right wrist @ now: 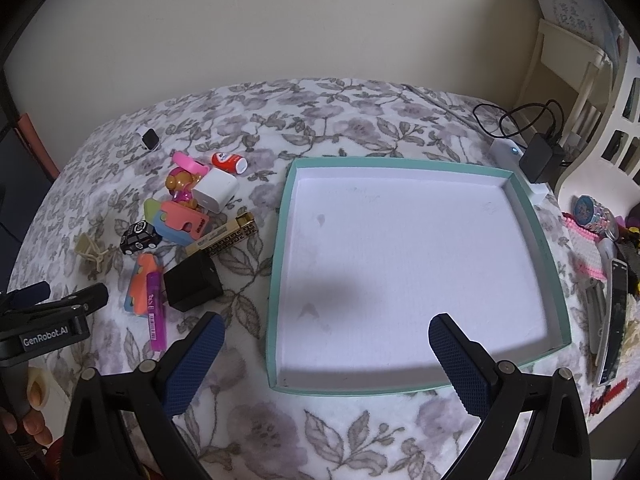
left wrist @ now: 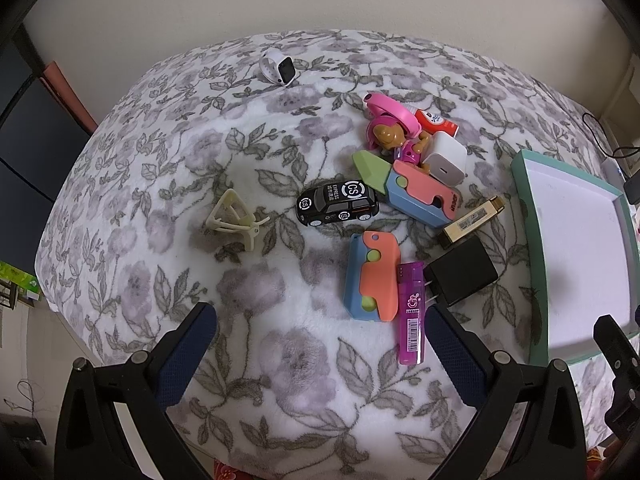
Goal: Organize rigid objects
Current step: 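Grasp the cream plastic stand with the left gripper while the right grasps the black charger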
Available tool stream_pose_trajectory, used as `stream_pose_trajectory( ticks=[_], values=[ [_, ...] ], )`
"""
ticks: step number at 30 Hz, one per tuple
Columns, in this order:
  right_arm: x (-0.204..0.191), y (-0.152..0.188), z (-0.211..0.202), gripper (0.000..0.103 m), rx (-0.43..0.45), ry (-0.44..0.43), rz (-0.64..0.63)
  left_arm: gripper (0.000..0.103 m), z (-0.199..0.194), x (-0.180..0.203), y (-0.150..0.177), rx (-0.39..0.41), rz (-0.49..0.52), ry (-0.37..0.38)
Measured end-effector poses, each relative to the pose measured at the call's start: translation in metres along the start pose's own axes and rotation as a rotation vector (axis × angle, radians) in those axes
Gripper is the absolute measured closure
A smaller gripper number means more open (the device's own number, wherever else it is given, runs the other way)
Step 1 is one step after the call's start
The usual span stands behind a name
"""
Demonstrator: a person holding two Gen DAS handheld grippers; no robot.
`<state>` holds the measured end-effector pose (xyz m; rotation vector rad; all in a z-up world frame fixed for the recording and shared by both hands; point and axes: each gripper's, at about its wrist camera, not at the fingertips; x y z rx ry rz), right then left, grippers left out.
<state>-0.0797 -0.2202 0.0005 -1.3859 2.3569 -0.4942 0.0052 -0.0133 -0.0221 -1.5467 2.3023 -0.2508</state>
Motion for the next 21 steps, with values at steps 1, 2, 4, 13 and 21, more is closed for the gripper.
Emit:
stream_pose_trajectory(
  ticks=[1, 2, 4, 13, 21],
  values=[
    [-0.001, 0.0, 0.0, 0.0, 0.0, 0.0, -0.002, 0.0, 0.0, 0.0, 0.0, 0.0, -0.001, 0.002],
    [-0.002, 0.0, -0.001, 0.0, 0.001, -0.005, -0.002, 0.0, 0.0, -0.001, 0.0, 0.003, -0.004, 0.006],
    [-0.005, -0.001, -0.004, 0.0, 0.008, -0.035, -0.004, 0.0, -0.003, -0.006, 0.001, 0.019, -0.024, 0.029],
    [-0.05, -0.001, -0.001, 0.0, -0.011, -0.146, -0.061, 0.0, -0.001, -0.058, 0.008, 0.076, -0.166, 0.062],
    [-0.077, -0.001, 0.027, 0.0, -0.092, -0.143, -0.113, 0.0, 0.019, -0.112, 0.014, 0.079, -0.284, 0.088]
  ],
)
Point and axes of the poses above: each gripper's, at about its wrist camera, not at the fingertips, and z roughly the way its jaws point, x to its right, y to its underside, and after that the axes turned 14 degrees about z, right-handed
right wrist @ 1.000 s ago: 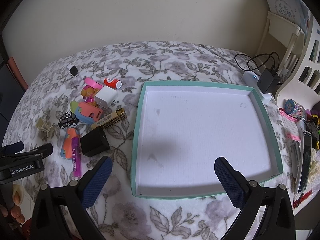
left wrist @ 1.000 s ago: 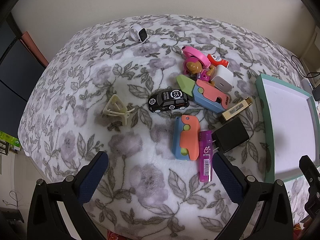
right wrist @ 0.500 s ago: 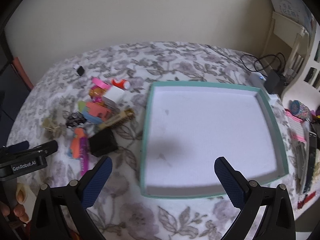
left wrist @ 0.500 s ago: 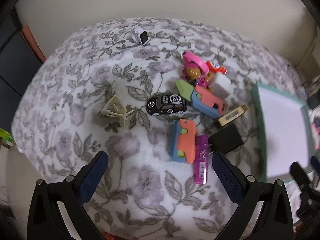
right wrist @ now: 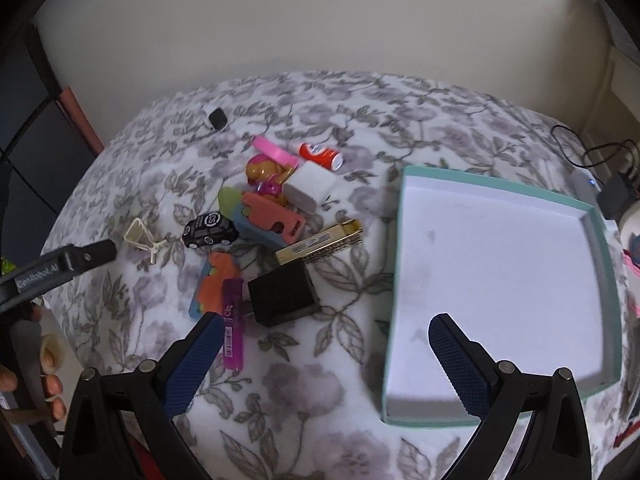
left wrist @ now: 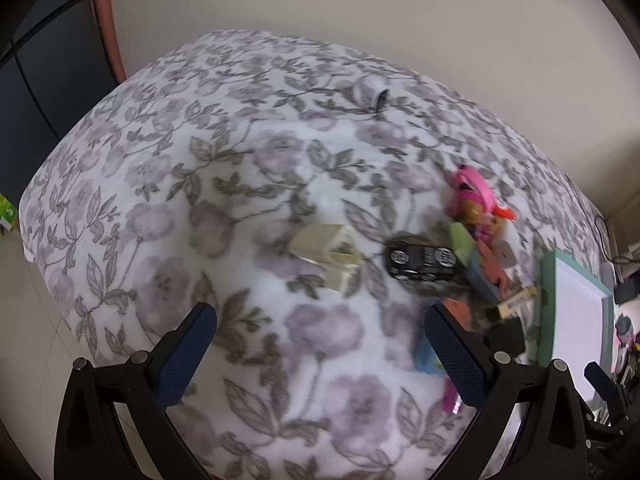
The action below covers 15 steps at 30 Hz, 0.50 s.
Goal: Organize rigid objects
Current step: 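Grasp the cream plastic stand with the left gripper while the right grasps the black charger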
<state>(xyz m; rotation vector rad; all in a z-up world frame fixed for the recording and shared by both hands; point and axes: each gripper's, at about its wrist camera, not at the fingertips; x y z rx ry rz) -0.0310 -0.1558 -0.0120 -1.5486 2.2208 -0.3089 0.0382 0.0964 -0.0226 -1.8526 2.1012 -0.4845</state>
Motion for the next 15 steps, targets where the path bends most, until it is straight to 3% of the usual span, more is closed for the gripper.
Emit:
stream_pose_trajectory(
  ticks=[5, 10, 15],
  values=[
    [-0.011, -0.005, 0.018, 0.0, -0.04, -0.004, -0.023, 0.0, 0.012, -0.015, -0.005, -0.008, -0.003, -0.025],
    [-0.022, -0.006, 0.037, 0.0, -0.08, 0.01, -0.065, 0.0, 0.031, -0.019, -0.018, -0.058, -0.021, 0.024],
    [-0.027, -0.008, 0.051, 0.002, -0.104, 0.015, -0.095, 0.0, 0.047, -0.017, -0.027, -0.092, -0.017, 0.009]
  ],
)
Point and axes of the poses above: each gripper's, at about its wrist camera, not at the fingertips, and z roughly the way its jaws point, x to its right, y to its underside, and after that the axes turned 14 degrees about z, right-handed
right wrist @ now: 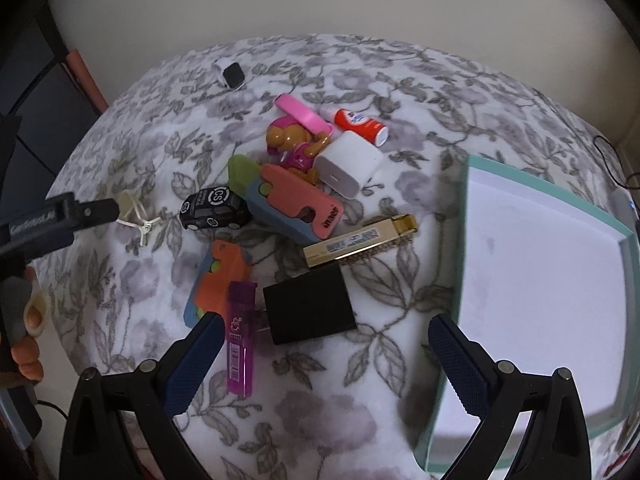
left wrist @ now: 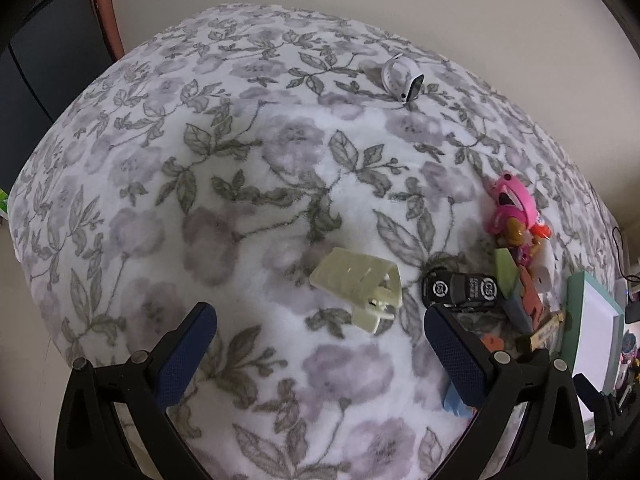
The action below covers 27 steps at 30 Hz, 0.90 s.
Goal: Organize rigid objects
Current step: 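Grasp the cream plastic stand with the left gripper while the right grasps the black charger, then carry the stand and charger into the tray and open both grippers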
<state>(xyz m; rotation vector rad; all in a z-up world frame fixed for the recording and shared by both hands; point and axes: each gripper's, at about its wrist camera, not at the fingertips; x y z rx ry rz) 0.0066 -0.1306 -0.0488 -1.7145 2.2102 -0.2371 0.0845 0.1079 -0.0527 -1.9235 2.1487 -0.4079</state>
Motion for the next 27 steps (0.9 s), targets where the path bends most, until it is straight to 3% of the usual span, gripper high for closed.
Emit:
stream_pose_trajectory(
  ticks=[4, 8, 16, 21, 25, 27],
  values=[
    [0.001, -0.003, 0.011, 0.013, -0.026, 0.004, -0.001, 0.0, 0.01, 0.002, -0.004, -0.008, 0.006, 0.007],
    [0.0, -0.003, 0.022, 0.014, -0.059, 0.01, -0.01, 0.002, 0.023, 0.006, -0.007, -0.025, 0.019, 0.02],
    [0.001, -0.005, 0.038, 0.022, -0.096, -0.001, 0.004, 0.03, 0.046, 0.013, -0.009, -0.061, 0.042, 0.052],
    [-0.001, -0.005, 0.041, 0.029, -0.108, -0.043, 0.019, 0.042, 0.049, 0.015, -0.011, -0.049, 0.051, 0.064],
    [-0.001, -0.003, 0.038, 0.041, -0.113, -0.074, 0.032, 0.042, 0.05, 0.016, -0.012, -0.055, 0.046, 0.065],
    [-0.003, -0.003, 0.039, 0.041, -0.112, -0.07, 0.036, 0.042, 0.05, 0.015, -0.011, -0.065, 0.033, 0.064]
  ],
)
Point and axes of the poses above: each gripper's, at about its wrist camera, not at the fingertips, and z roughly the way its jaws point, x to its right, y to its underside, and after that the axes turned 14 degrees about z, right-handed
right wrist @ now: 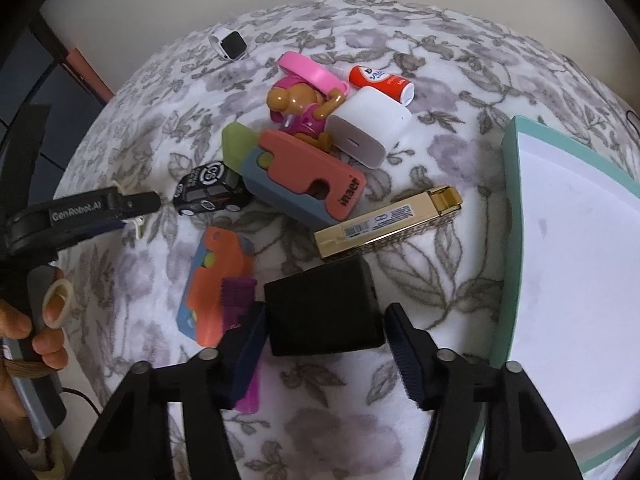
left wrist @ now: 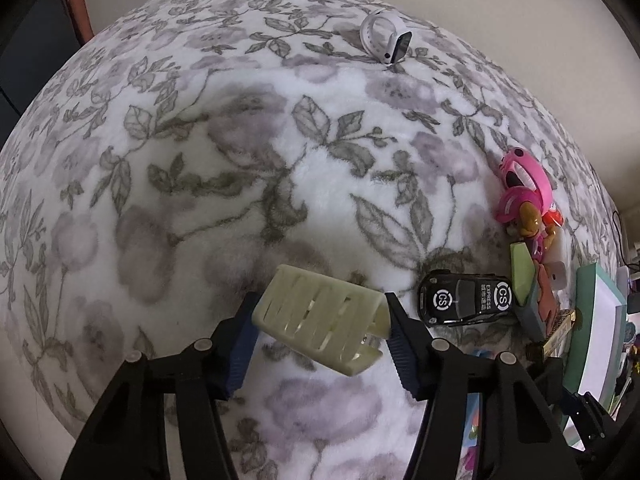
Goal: Organize rigid objects
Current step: 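Carry the stand and charger into the tray and open both grippers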
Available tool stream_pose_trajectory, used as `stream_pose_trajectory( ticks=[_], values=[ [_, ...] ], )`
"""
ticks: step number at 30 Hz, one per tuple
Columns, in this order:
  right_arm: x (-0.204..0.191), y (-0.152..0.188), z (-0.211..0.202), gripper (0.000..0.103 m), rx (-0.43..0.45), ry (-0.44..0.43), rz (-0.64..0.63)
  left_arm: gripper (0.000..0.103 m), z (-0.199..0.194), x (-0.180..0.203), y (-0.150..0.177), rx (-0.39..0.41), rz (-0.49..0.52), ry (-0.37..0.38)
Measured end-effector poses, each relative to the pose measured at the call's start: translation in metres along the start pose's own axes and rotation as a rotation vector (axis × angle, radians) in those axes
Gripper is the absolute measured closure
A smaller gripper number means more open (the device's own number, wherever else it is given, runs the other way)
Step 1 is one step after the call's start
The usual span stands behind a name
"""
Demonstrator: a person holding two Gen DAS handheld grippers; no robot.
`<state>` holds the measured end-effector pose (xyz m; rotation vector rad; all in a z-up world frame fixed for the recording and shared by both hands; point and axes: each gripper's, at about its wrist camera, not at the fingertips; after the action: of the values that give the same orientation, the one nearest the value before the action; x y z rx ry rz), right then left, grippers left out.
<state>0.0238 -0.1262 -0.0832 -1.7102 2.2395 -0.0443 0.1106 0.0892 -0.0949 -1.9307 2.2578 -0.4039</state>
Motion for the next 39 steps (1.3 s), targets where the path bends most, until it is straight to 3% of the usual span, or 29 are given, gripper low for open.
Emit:
stream_pose_trajectory(
  ticks=[13, 19, 26, 33, 39],
  values=[
    [0.015, 0.005, -0.027, 0.041, 0.021, -0.06, 0.046, 0.042, -0.033, 0.009, 0.015, -0.007, -0.016, -0.036],
    [0.027, 0.0, -0.058, 0.041, 0.102, -0.103, 0.104, 0.042, -0.058, 0.034, 0.014, 0.031, 0.014, -0.044],
    [0.063, -0.007, -0.09, 0.041, 0.211, -0.062, 0.196, 0.042, -0.081, 0.083, 0.006, 0.071, 0.079, -0.037],
    [0.109, -0.015, -0.106, 0.041, 0.244, -0.061, 0.334, 0.041, -0.092, 0.149, 0.0, 0.085, 0.179, -0.028],
    [0.138, -0.02, -0.113, 0.041, 0.284, 0.069, 0.358, 0.041, -0.087, 0.211, -0.002, 0.081, 0.278, 0.005]
  ],
)
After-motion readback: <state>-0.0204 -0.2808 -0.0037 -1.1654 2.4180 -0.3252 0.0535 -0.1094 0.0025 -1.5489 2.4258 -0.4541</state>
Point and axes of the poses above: each gripper's, at about its wrist camera, not at the fingertips, and z roughly the way its jaws point, x to its right, y to its underside, and after that the axes turned 14 degrees about z, right-handed
